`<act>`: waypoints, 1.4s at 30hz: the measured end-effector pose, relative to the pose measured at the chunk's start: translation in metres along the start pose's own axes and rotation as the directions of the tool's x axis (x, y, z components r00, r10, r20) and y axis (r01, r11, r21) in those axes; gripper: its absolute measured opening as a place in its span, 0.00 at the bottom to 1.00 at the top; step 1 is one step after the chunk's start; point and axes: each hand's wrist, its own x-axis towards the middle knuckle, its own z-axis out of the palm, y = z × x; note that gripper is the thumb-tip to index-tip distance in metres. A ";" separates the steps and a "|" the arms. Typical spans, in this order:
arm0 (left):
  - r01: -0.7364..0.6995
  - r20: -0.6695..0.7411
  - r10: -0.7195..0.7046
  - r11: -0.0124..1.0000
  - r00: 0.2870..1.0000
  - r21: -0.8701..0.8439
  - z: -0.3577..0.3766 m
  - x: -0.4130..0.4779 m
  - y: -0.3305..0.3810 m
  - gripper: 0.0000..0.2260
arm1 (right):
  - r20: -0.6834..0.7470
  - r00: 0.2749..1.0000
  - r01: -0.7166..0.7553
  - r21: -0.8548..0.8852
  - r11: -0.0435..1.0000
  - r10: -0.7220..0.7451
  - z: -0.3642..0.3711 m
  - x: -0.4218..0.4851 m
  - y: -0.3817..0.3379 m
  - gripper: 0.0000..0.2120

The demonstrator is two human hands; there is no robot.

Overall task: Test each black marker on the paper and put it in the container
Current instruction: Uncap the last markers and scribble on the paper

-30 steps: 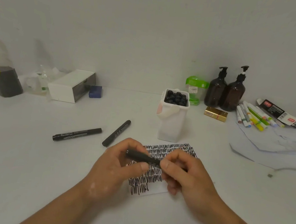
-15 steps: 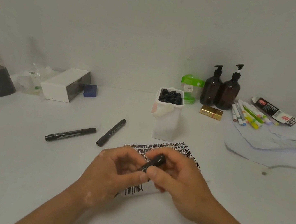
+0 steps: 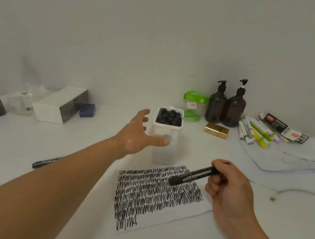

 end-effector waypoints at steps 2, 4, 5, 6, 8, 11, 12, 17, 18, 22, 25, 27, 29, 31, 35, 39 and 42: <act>-0.010 0.085 0.008 1.000 0.996 0.013 0.003 0.025 0.004 0.59 | 0.006 1.000 -0.011 0.022 1.000 0.010 -0.003 0.003 0.000 0.12; -0.015 0.180 0.011 1.000 0.984 0.020 0.002 0.041 0.007 0.62 | 0.008 1.000 -0.022 0.039 0.999 0.022 -0.004 0.005 0.001 0.11; -0.016 0.226 0.013 1.000 0.974 0.012 -0.001 0.047 0.008 0.62 | 0.009 1.000 -0.026 0.045 0.999 0.026 -0.005 0.006 0.001 0.10; -0.015 0.269 0.015 1.000 0.963 0.000 -0.003 0.052 0.008 0.60 | 0.011 1.000 -0.029 0.048 0.998 0.029 -0.005 0.007 0.002 0.10; -0.018 0.331 0.019 1.000 0.944 -0.007 -0.007 0.060 0.007 0.55 | 0.009 1.000 -0.030 0.049 0.998 0.030 -0.006 0.008 0.002 0.09; -0.032 0.326 0.043 0.999 0.944 -0.037 -0.006 0.064 0.004 0.53 | -0.005 0.999 -0.038 0.050 0.998 0.038 -0.006 0.008 0.003 0.10; -0.039 0.311 0.052 0.998 0.949 -0.049 -0.003 0.063 0.002 0.54 | -0.009 0.999 -0.042 0.050 0.998 0.042 -0.006 0.008 0.003 0.10; -0.066 0.236 0.101 0.987 0.967 -0.149 0.012 0.056 -0.014 0.64 | -0.024 0.999 -0.045 0.076 0.996 0.047 -0.002 0.007 0.003 0.10; -0.063 0.234 0.103 0.983 0.967 -0.173 0.015 0.054 -0.018 0.64 | -0.023 0.999 -0.042 0.079 0.996 0.044 -0.001 0.007 0.003 0.11; -0.078 0.211 0.122 0.976 0.970 -0.202 0.022 0.049 -0.028 0.60 | -0.020 0.999 -0.038 0.074 0.997 0.039 0.001 0.005 0.003 0.10; -0.131 0.171 0.162 0.975 0.972 -0.180 0.025 0.046 -0.030 0.57 | -0.032 0.999 -0.029 0.084 0.996 0.032 0.000 0.005 0.001 0.09; -0.182 0.121 0.202 0.970 0.972 -0.160 0.026 0.040 -0.030 0.55 | -0.043 0.999 -0.017 0.095 0.995 0.021 -0.001 0.005 -0.002 0.09; -0.251 0.038 0.258 0.960 0.966 -0.124 0.025 0.031 -0.033 0.54 | -0.051 0.999 -0.004 0.105 0.994 0.009 -0.002 0.005 -0.005 0.09; -0.334 -0.060 0.331 0.941 0.942 -0.052 0.022 0.018 -0.036 0.54 | -0.050 0.999 0.001 0.118 0.993 0.005 -0.002 0.005 -0.006 0.09; -0.447 -0.136 0.453 0.892 0.881 0.074 0.017 -0.006 -0.045 0.54 | -0.016 1.000 0.014 0.115 0.993 -0.013 0.001 0.002 -0.008 0.08; -0.476 -0.152 0.495 0.867 0.856 0.144 0.014 -0.016 -0.050 0.54 | 0.027 0.996 0.077 0.104 0.992 -0.080 0.006 -0.003 -0.009 0.04; -0.482 -0.137 0.506 0.858 0.851 0.174 0.012 -0.017 -0.050 0.55 | 0.015 0.987 0.159 0.078 0.984 -0.160 0.004 -0.006 -0.011 0.13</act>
